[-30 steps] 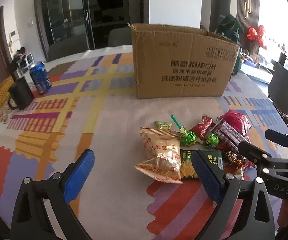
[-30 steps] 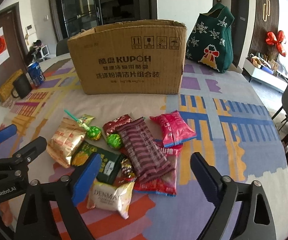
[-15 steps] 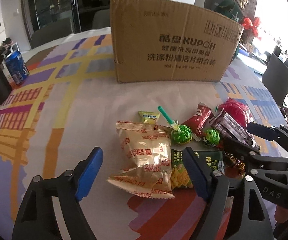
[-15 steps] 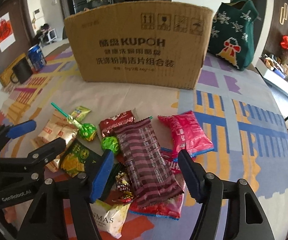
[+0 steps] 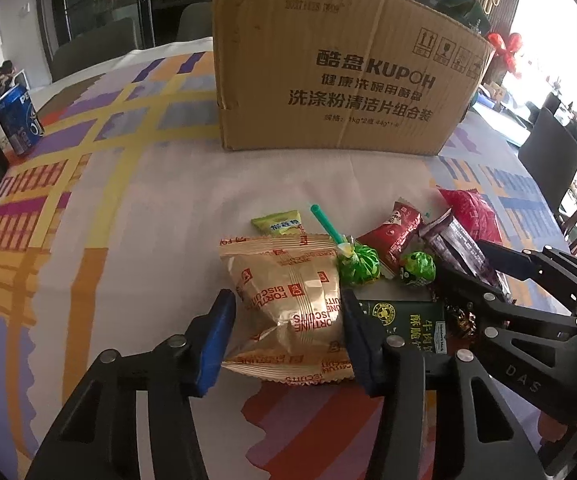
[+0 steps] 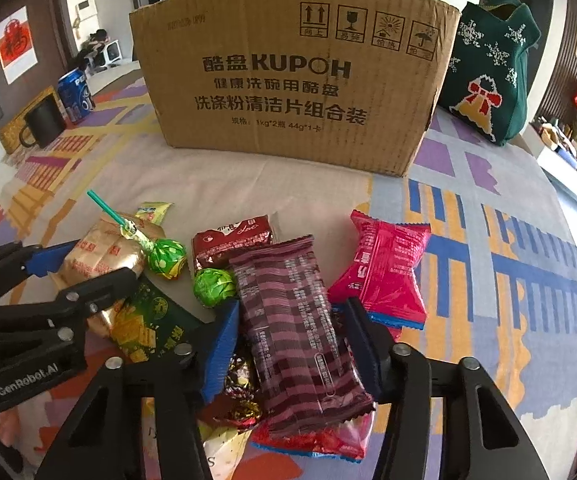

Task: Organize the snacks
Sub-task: 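Grasp the cream biscuit bag with the left gripper while the right gripper grasps the maroon striped wafer bar, then lift both held snacks and carry them over the open cardboard box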

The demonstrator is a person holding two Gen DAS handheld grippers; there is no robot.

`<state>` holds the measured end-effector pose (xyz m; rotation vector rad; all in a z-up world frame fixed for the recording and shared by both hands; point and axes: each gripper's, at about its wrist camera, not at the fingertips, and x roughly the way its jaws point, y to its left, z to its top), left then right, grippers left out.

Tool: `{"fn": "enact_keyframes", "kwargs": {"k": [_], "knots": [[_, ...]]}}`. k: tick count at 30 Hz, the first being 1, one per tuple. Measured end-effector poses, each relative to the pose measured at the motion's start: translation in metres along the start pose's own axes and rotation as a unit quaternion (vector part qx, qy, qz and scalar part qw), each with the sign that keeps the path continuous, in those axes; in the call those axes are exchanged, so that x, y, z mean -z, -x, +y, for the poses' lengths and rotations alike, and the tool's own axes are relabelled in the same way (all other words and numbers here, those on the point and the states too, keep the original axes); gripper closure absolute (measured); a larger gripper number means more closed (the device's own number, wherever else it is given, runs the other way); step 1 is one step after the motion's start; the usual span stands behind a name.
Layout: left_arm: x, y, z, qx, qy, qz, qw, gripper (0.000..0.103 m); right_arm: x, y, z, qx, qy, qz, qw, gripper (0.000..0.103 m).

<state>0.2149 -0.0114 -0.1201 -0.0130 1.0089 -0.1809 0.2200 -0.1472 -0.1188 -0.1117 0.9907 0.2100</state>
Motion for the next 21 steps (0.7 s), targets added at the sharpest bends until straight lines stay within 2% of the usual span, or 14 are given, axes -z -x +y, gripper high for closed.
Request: {"fn": "enact_keyframes", "kwargs": {"k": [3,7,21], "knots": [[0.001,0.002,0.000,-0.001,0.001,-0.001,1.0000,0.053,0.000,0.001,0.001,-0.002,0.003,-0.001,1.000,0.060],[0.002,0.009,-0.002,-0.006,0.002,-0.008,0.9999,0.054,0.000,0.006,0.000,-0.009,-0.006,-0.004,1.000,0.061],[0.004,0.064,-0.013,-0.016,-0.002,-0.065,0.9977,0.054,0.002,0.052,-0.003,-0.026,-0.032,-0.051,0.998,0.062]]}}
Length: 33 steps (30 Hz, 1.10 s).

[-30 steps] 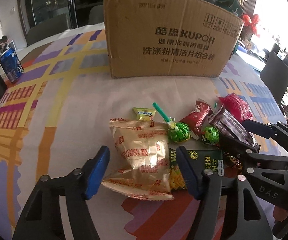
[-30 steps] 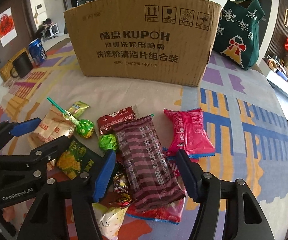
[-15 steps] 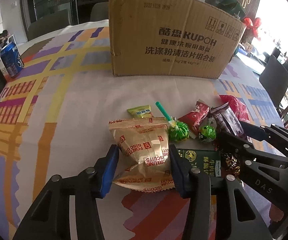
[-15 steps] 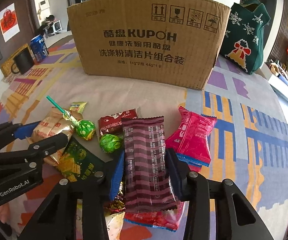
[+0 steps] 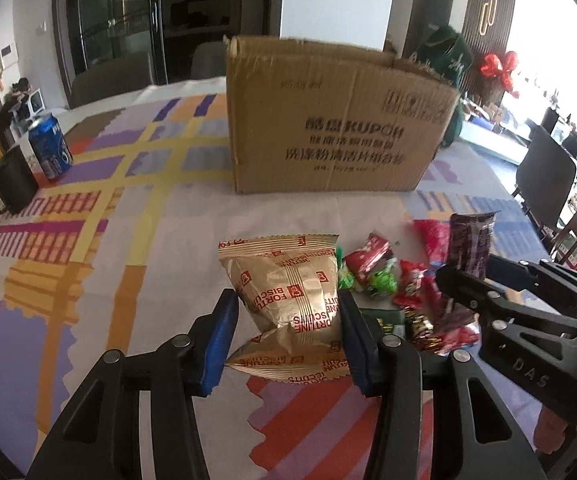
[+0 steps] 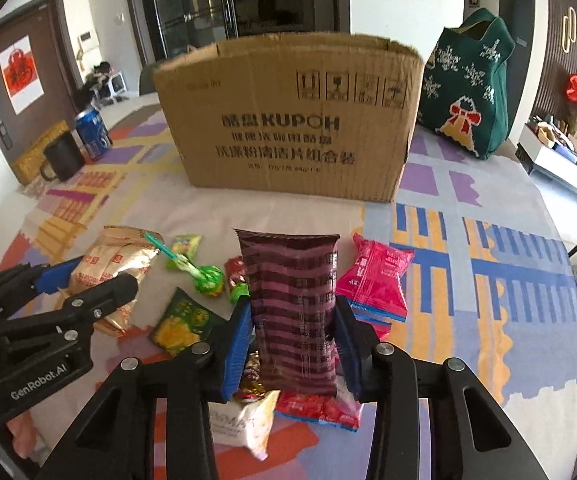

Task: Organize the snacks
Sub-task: 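Lift both held snacks and carry them over the open cardboard box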

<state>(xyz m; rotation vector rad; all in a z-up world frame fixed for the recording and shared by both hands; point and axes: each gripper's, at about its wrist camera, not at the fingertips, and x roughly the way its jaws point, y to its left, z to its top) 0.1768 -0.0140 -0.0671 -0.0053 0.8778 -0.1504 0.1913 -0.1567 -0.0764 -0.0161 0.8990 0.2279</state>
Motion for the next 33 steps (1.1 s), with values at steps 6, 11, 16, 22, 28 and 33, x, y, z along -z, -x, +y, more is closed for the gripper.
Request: {"fn": "enact_keyframes", "kwargs": {"k": [6,11,16,22,28,33], "knots": [[-0.007,0.025,-0.008,-0.006,-0.009,-0.032,0.9994,0.054,-0.003,0.021,0.005,-0.011,0.000,-0.026,1.000,0.062],[-0.018,0.041,-0.010,-0.007,-0.014,-0.061,0.9980,0.054,-0.007,0.035,0.007,-0.017,-0.001,-0.045,0.999,0.062],[-0.031,0.046,-0.010,0.000,-0.017,-0.076,0.9970,0.054,-0.017,0.045,0.006,-0.020,-0.004,-0.062,0.998,0.062],[-0.060,0.044,-0.011,0.000,-0.027,-0.094,0.9952,0.054,-0.038,0.052,0.002,-0.020,-0.008,-0.088,0.996,0.062],[-0.095,0.038,-0.010,-0.001,-0.037,-0.103,0.9940,0.054,-0.072,0.056,-0.004,-0.014,-0.010,-0.113,0.993,0.062],[-0.125,0.034,-0.008,0.001,-0.045,-0.109,0.9931,0.054,-0.101,0.059,-0.009,-0.012,-0.011,-0.130,0.991,0.062]]}}
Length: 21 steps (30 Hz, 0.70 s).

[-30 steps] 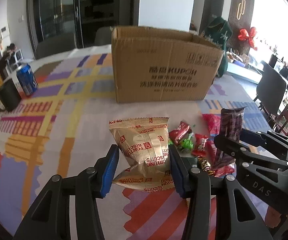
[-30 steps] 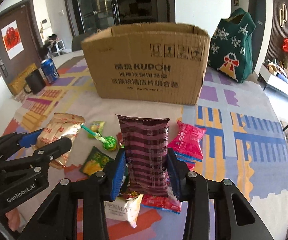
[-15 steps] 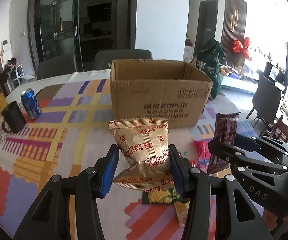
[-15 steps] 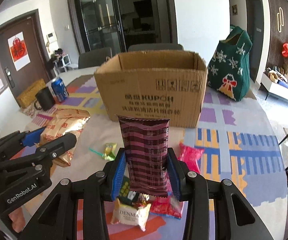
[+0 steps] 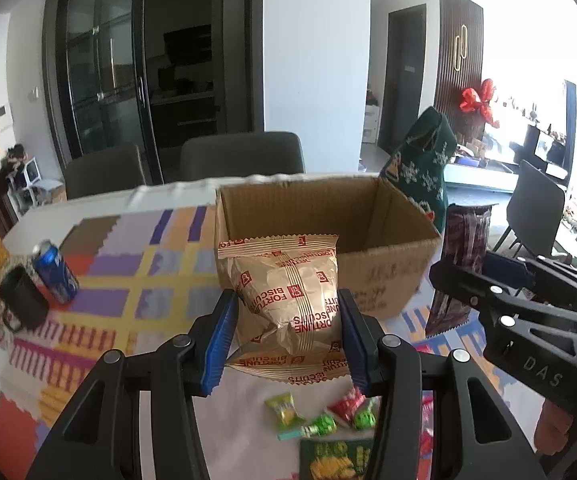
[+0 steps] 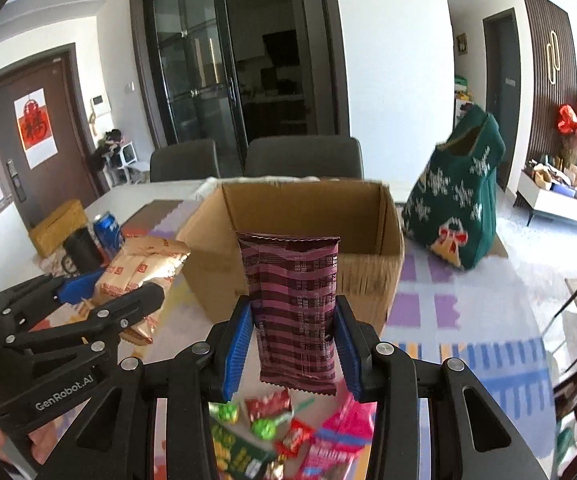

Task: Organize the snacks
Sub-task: 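Lift both held snacks and carry them over the open cardboard box, then open both grippers to drop the biscuit bag and wafer bar into the box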

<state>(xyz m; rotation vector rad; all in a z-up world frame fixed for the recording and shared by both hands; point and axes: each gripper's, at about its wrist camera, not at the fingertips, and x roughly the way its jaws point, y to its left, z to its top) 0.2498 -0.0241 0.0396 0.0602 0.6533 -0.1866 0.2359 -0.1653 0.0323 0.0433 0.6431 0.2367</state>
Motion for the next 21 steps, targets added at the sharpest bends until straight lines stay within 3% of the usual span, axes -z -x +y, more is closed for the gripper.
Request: {"fn": "enact_keyframes", "kwargs": {"k": [13,21], "knots": [[-0.070,-0.045,0.014,0.005,-0.007,0.012,0.9999,0.054,-0.075,-0.037,-0.011,-0.001,0.007,-0.008,1.000,0.062],[-0.086,-0.082,0.016,-0.003,-0.004,0.041,0.9992,0.053,-0.092,-0.080,-0.021,-0.003,0.002,0.032,0.999,0.062]]}}
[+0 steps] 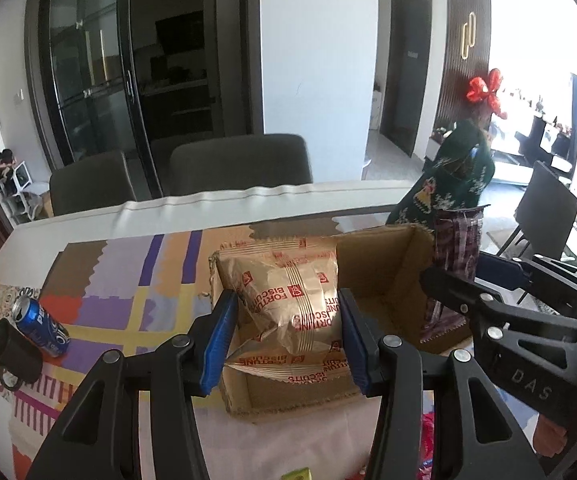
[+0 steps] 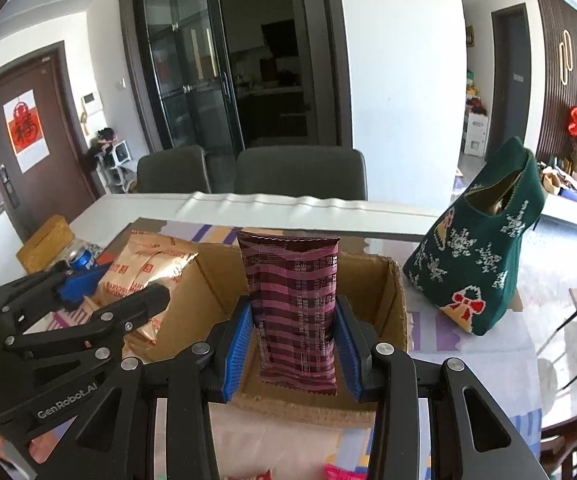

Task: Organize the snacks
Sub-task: 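Open both grippers to drop the biscuit bag and wafer bar into the box, then bring both grippers back down to the remaining snacks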

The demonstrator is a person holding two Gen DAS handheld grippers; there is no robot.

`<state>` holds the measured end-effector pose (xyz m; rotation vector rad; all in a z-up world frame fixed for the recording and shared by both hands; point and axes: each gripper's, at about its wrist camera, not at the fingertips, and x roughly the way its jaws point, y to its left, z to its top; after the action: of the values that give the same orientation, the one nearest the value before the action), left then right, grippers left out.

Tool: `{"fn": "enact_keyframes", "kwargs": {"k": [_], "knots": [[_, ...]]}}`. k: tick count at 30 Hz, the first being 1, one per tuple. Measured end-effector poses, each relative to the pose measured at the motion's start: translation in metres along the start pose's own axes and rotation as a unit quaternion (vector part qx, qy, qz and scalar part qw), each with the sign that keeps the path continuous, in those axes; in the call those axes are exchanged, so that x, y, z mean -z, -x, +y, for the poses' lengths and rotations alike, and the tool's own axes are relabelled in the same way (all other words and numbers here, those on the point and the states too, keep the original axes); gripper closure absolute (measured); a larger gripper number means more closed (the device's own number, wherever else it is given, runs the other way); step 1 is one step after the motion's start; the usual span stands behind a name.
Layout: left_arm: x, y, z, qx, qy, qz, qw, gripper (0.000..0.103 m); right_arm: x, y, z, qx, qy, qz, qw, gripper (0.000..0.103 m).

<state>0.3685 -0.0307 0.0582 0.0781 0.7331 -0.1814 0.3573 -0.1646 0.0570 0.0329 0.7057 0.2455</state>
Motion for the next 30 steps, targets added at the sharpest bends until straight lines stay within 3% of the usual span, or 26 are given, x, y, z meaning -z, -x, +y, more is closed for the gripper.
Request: {"fn": "enact_keyframes", "kwargs": {"k": [3,6,16,30], "knots": [[0.000,-0.009,0.003,-0.016,0.004,0.011,0.9998,0.041,0.000,-0.010,-0.001,0.008,0.004,0.007,1.000,0.060],[0.004,-0.008,0.007,-0.029,0.006,0.011,0.9995,0.035,0.003,-0.014,-0.003,0.029,0.002,0.006,1.000,0.040],[0.028,0.031,-0.001,-0.031,-0.011,-0.007,0.9994,0.027,0.021,0.010,-0.002,0.029,-0.004,0.001,1.000,0.040],[0.080,0.090,-0.026,-0.011,-0.039,-0.036,0.9985,0.025,0.073,0.069,0.011,0.020,0.008,-0.007,1.000,0.040]]}}
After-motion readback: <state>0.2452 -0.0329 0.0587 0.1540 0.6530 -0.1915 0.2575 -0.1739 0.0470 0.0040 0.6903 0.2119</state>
